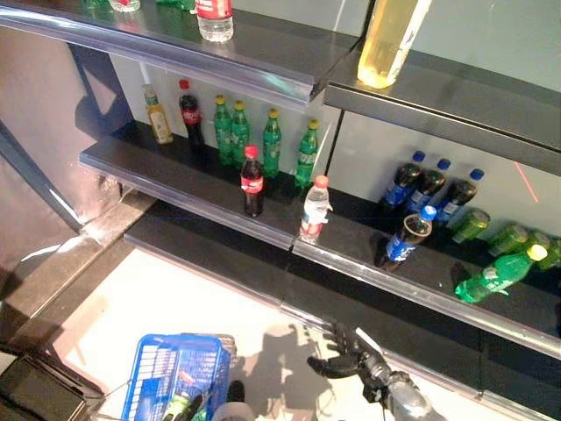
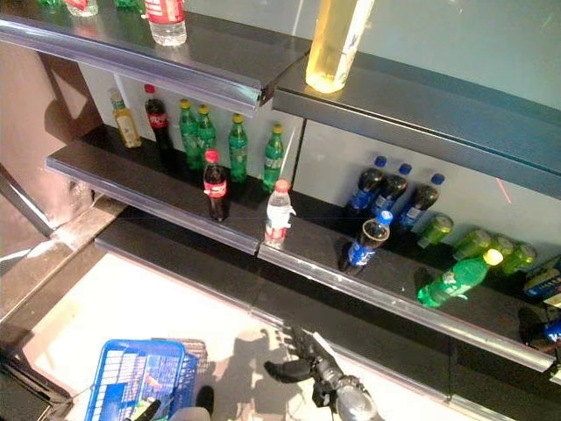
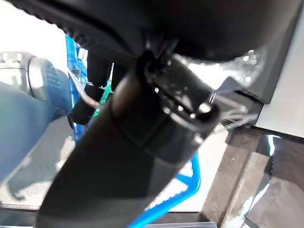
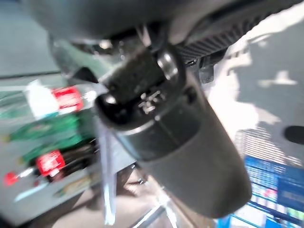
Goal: Pick up the drink and place into the basket.
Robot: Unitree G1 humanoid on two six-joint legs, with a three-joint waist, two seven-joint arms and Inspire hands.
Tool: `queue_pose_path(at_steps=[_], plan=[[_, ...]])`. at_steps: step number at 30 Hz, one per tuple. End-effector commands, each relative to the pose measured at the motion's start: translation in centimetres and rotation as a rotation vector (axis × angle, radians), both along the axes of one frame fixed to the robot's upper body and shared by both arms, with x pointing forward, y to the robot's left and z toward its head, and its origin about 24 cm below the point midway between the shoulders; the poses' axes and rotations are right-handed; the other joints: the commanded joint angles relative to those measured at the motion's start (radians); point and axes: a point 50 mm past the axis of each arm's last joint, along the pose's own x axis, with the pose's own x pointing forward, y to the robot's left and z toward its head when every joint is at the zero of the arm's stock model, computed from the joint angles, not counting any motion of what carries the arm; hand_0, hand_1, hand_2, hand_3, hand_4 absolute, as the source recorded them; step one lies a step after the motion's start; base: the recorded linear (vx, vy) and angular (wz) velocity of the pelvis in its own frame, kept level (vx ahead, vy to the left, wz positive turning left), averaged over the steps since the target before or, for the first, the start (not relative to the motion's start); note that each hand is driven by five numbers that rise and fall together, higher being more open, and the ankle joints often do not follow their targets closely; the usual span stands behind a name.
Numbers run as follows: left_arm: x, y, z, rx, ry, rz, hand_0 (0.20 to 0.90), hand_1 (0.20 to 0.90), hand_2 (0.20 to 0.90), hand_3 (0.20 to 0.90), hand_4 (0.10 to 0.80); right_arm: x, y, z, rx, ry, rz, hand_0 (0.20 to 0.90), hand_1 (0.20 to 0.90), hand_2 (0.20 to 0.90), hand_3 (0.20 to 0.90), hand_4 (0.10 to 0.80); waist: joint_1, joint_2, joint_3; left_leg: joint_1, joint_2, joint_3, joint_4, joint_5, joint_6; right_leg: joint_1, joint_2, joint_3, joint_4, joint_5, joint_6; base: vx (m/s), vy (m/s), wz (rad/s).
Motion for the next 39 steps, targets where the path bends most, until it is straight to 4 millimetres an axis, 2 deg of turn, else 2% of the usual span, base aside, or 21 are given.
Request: queue_pose_path(at_steps=[1,2,3,5,8,11,16,17,19,20,31,39], plan=[[5.8,2.0,2.6,0.148,-0.251,-0.096,0.3,0.3,0.3,0.2,0.1,3.2,0.9,5.4,0.045,-0.313,0.102,0.9,0.9,0.9,0.9,0.8,0.016,0.005,-0.026,-0.019,0.086,0.013,0.083,-0.042,-0.052,-0.038,-0.026,-0.013,-0.017,0.086,0.004,0.006,-0.017,0.04],[5.8,1.9,2.6,0.148,-0.248,-0.097,0.3,0.3,0.3,0.2,0.1,3.4,1.0,5.9,0.048,-0.336,0.104,0.9,0.9,0.9,0.9,0.8,0.017,0.005,-0.027,-0.019,0.087,0.014,0.085,-0.042,-0.052,-0.037,-0.025,-0.013,-0.017,0.085,0.003,0.0,0.0,0.0],[5.5,1.9,2.5,0.152,-0.24,-0.094,0.3,0.3,0.3,0.2,0.1,4.2,1.1,7.9,0.076,-0.425,0.089,0.9,0.9,0.9,0.9,0.8,0.019,0.003,-0.031,-0.017,0.092,0.013,0.084,-0.041,-0.053,-0.034,-0.022,-0.012,-0.015,0.082,0.002,0.029,-0.024,0.04],[5.3,1.8,2.5,0.153,-0.234,-0.091,0.3,0.3,0.3,0.2,0.1,4.7,1.0,9.6,0.095,-0.506,0.053,0.9,0.9,0.9,0.9,0.8,0.019,0.004,-0.034,-0.014,0.094,0.014,0.083,-0.04,-0.054,-0.033,-0.02,-0.012,-0.012,0.081,0.001,0.03,-0.015,0.06],[4.7,1.5,2.2,0.15,-0.208,-0.08,0.3,0.3,0.3,0.2,0.1,5.7,0.1,13.7,0.162,-0.703,-0.099,0.9,0.9,0.9,0.9,0.8,0.014,0.014,-0.043,-0.012,0.101,0.017,0.091,-0.043,-0.054,-0.035,-0.016,-0.011,0.007,0.067,-0.005,0.045,0.027,0.04],[4.2,1.0,1.9,0.138,-0.192,-0.074,0.3,0.3,0.3,0.2,0.1,5.9,0.0,15.4,0.172,-0.813,-0.171,0.9,0.9,0.9,0.9,0.8,0.013,0.025,-0.048,-0.014,0.1,0.015,0.102,-0.047,-0.054,-0.037,-0.016,-0.01,0.021,0.058,-0.01,0.041,0.048,0.01],[4.1,0.6,1.7,0.125,-0.187,-0.08,0.3,0.3,0.3,0.2,0.1,6.4,-0.1,16.3,0.15,-0.873,-0.22,0.9,0.9,0.9,0.9,0.8,0.018,0.035,-0.048,-0.018,0.099,0.011,0.117,-0.05,-0.054,-0.037,-0.017,-0.011,0.031,0.052,-0.015,0.03,0.03,0.0],[3.9,0.1,1.6,0.115,-0.18,-0.105,0.3,0.3,0.3,0.2,0.1,7.0,-0.4,17.2,0.109,-0.939,-0.302,0.9,0.9,0.9,0.9,0.8,0.03,0.042,-0.041,-0.031,0.096,0.004,0.145,-0.054,-0.055,-0.034,-0.019,-0.02,0.045,0.046,-0.021,0.092,0.067,0.01],[3.7,-0.2,1.4,0.109,-0.173,-0.115,0.3,0.3,0.3,0.2,0.1,7.3,-0.7,17.6,0.071,-0.971,-0.375,0.9,0.9,0.9,0.9,0.8,0.038,0.047,-0.037,-0.04,0.096,0.0,0.164,-0.053,-0.056,-0.033,-0.021,-0.029,0.056,0.043,-0.024,0.095,0.067,0.06],[3.5,-0.5,1.3,0.105,-0.162,-0.128,0.3,0.3,0.3,0.2,0.1,7.7,-1.2,17.9,0.007,-1.004,-0.472,0.9,0.9,0.9,0.9,0.8,0.046,0.054,-0.032,-0.046,0.093,-0.005,0.179,-0.051,-0.057,-0.033,-0.023,-0.038,0.069,0.039,-0.026,0.076,0.056,0.13],[2.1,-0.9,0.9,0.089,-0.124,-0.189,0.3,0.3,0.3,0.2,0.1,8.8,-1.7,17.4,-0.026,-0.945,-0.589,0.9,0.9,0.9,0.9,0.8,0.083,0.083,0.0,-0.081,0.068,-0.035,0.233,-0.026,-0.062,-0.022,-0.048,-0.083,0.111,0.031,-0.032,0.085,0.083,0.19],[1.8,-1.2,0.9,0.082,-0.126,-0.289,0.3,0.3,0.3,0.2,0.1,10.1,-2.0,18.0,-0.055,-0.973,-0.787,0.9,0.9,0.9,0.9,0.8,0.125,0.104,0.057,-0.133,0.039,-0.071,0.302,-0.011,-0.061,-0.031,-0.069,-0.123,0.165,0.029,-0.034,0.089,0.058,0.25]])
